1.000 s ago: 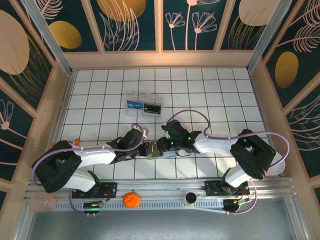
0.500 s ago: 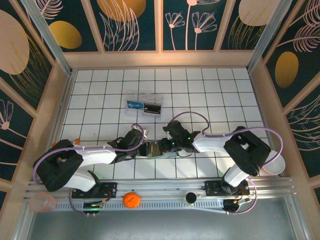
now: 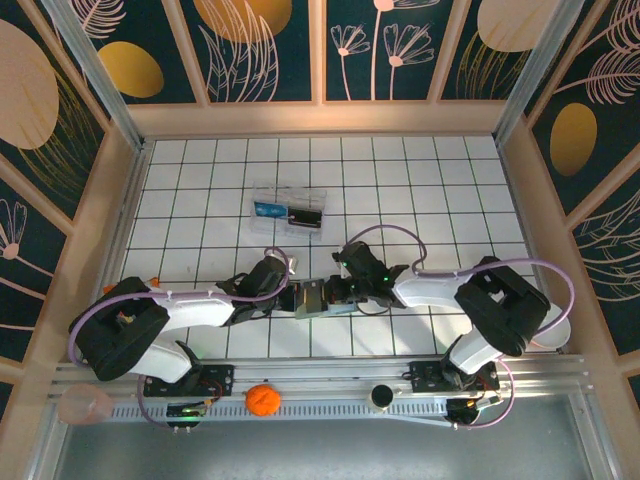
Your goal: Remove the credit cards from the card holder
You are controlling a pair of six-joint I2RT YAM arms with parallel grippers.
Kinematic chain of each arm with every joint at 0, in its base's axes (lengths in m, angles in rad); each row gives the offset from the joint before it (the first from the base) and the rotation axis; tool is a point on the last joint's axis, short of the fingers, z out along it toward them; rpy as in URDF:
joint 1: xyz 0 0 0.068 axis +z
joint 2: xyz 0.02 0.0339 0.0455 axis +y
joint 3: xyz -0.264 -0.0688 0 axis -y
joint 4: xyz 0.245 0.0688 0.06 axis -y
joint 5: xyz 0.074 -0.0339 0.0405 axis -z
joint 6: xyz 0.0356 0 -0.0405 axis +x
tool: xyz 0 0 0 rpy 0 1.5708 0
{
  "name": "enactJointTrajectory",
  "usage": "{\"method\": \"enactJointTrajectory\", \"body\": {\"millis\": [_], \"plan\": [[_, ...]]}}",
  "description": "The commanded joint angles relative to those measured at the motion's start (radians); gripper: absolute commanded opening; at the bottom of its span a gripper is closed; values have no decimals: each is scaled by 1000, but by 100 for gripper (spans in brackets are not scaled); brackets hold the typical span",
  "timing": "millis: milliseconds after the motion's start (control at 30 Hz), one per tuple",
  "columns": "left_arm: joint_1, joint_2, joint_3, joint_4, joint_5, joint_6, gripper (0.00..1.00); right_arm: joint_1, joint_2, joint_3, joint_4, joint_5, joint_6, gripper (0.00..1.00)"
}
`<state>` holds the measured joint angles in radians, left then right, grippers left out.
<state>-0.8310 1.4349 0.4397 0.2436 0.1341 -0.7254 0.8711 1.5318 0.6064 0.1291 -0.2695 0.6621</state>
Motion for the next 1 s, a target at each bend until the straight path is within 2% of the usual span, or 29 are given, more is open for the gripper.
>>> {"method": "enactJointTrajectory", "body": {"millis": [0, 200, 567, 733, 900, 967], "plan": [[11, 2, -27, -44, 8, 12, 5, -3, -66, -25, -82, 69, 2, 0], [24, -5, -26, -29, 15, 18, 5, 2, -140, 42, -280, 154, -62, 0], [33, 4, -33, 5, 20, 23, 4, 43, -81, 228, -497, 227, -173, 0], [35, 15, -29, 17, 24, 22, 4, 52, -50, 243, -501, 204, -178, 0], [35, 21, -25, 23, 30, 23, 4, 71, -25, 206, -410, 153, -147, 0], [36, 21, -25, 20, 33, 24, 3, 69, -26, 187, -380, 142, -142, 11]]}}
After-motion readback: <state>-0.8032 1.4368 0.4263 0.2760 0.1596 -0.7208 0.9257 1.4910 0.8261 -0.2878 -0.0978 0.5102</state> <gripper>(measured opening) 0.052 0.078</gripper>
